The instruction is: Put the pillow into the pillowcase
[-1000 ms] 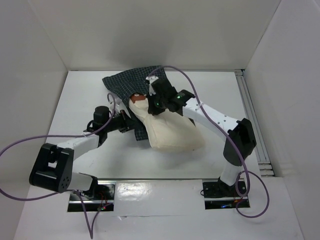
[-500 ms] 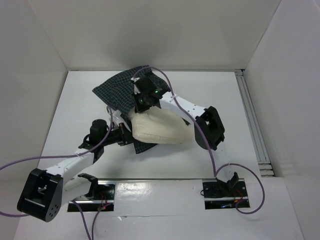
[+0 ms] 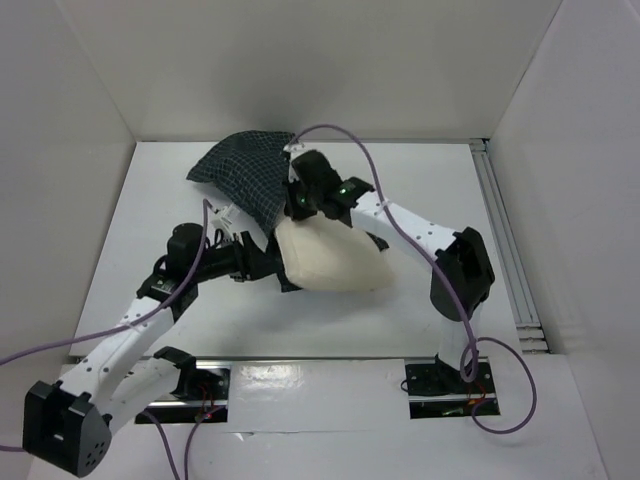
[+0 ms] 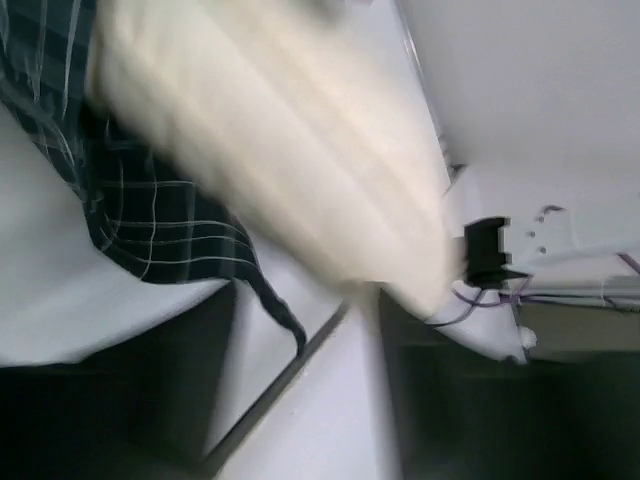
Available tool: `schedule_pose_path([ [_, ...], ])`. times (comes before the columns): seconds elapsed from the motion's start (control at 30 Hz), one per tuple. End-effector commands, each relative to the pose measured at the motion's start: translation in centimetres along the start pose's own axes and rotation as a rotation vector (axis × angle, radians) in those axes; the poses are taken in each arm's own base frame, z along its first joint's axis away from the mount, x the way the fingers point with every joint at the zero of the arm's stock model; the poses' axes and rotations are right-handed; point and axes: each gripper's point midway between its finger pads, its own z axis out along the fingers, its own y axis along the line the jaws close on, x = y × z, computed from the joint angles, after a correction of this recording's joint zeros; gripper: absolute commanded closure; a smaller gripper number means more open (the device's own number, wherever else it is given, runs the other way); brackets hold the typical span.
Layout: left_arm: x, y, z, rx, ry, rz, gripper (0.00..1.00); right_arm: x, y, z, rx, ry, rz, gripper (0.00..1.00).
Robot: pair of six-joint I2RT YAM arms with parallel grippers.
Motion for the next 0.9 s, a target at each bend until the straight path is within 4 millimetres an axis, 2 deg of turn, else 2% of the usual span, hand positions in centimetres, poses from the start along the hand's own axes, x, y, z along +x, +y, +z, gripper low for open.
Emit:
schedule_pose_path([
  [0.0,0.0,1.4,-2.7,-0.236,-0.004,-0.039,0.11,4.4,3.2,2.2,-0.056,0.040,-0.018,0.95],
  [0.03,-0.6,2.2,-3.5,-0.305,-0.042,-0.063,0.02,5.4,3.8,2.4,-0.059,0.074,-0.031,0.84],
  [0.07,-2.2,2.8,-4.5,-0.386,-0.129,-0.069,0.00,6.1,3.5,2.0,-0.045,0.112,-0.042,0.56],
  [0.1,-2.1,3.6,-5.4,-0.448,-0.135,-0.087,0.00,5.4,3.7,1.0,-0.020,0.088,-0.052,0.46],
  [0.13,-3.1,4.3,-6.3,-0.508,-0.193,-0.093,0.00,4.8,3.3,0.0,-0.001,0.069,-0.062,0.36],
  [0.17,-3.4,4.5,-6.6,-0.533,-0.210,-0.103,0.00,4.3,2.9,-1.1,0.018,0.046,-0.061,0.21],
  [0.2,-3.7,4.3,-7.1,-0.547,-0.232,-0.097,0.00,3.5,2.0,-2.1,0.042,0.005,-0.051,0.18],
  [0.23,-4.1,4.8,-7.4,-0.575,-0.253,-0.094,0.00,3.1,-0.8,-4.1,0.096,-0.034,-0.024,0.18],
  [0.3,-4.8,4.6,-7.3,-0.567,-0.280,-0.083,0.04,2.7,-3.8,-5.6,0.136,-0.085,0.060,0.20],
  [0.33,-4.3,5.4,-6.6,-0.588,-0.240,-0.101,0.05,3.7,-7.8,-6.9,0.197,-0.093,0.127,0.22],
  [0.37,-4.1,5.8,-6.2,-0.592,-0.217,-0.092,0.09,3.7,-9.5,-7.3,0.209,-0.123,0.186,0.25],
  [0.4,-4.5,5.5,-5.8,-0.583,-0.201,-0.096,0.13,4.6,-11.3,-7.5,0.227,-0.120,0.230,0.27],
  [0.43,-4.4,5.5,-5.2,-0.580,-0.174,-0.101,0.14,7.4,-12.9,-7.3,0.236,-0.067,0.277,0.35],
  [0.47,-3.8,6.0,-4.1,-0.589,-0.116,-0.104,0.16,7.9,-15.5,-7.3,0.266,-0.076,0.344,0.39],
  [0.5,-4.3,5.5,-3.5,-0.579,-0.108,-0.096,0.16,8.9,-16.3,-7.3,0.262,-0.061,0.375,0.44],
  [0.53,-4.1,5.0,-2.8,-0.569,-0.083,-0.087,0.19,11.0,-16.6,-6.8,0.231,-0.009,0.401,0.58],
  [0.57,-4.3,5.7,-2.2,-0.606,-0.070,-0.074,0.20,12.3,-16.5,-5.8,0.220,0.031,0.427,0.71],
  [0.6,-4.3,5.6,-1.9,-0.620,-0.056,-0.067,0.20,13.1,-16.5,-5.3,0.211,0.050,0.444,0.81],
  [0.67,-5.1,4.7,-1.2,-0.650,-0.050,-0.032,0.26,15.8,-13.6,-3.8,0.138,0.132,0.447,1.00],
  [0.77,-4.9,4.2,0.4,-0.684,0.012,0.004,0.28,15.8,-7.9,-2.9,-0.008,0.131,0.440,1.00],
  [0.8,-5.0,4.3,0.9,-0.693,0.022,0.020,0.28,15.5,-3.9,-2.6,-0.102,0.132,0.391,1.00],
  [0.83,-4.7,4.6,1.7,-0.708,0.060,0.028,0.28,15.2,-2.2,-2.8,-0.147,0.137,0.370,1.00],
  [0.87,-4.1,4.4,2.3,-0.708,0.088,0.036,0.28,14.0,-1.0,-2.6,-0.147,0.124,0.348,1.00],
])
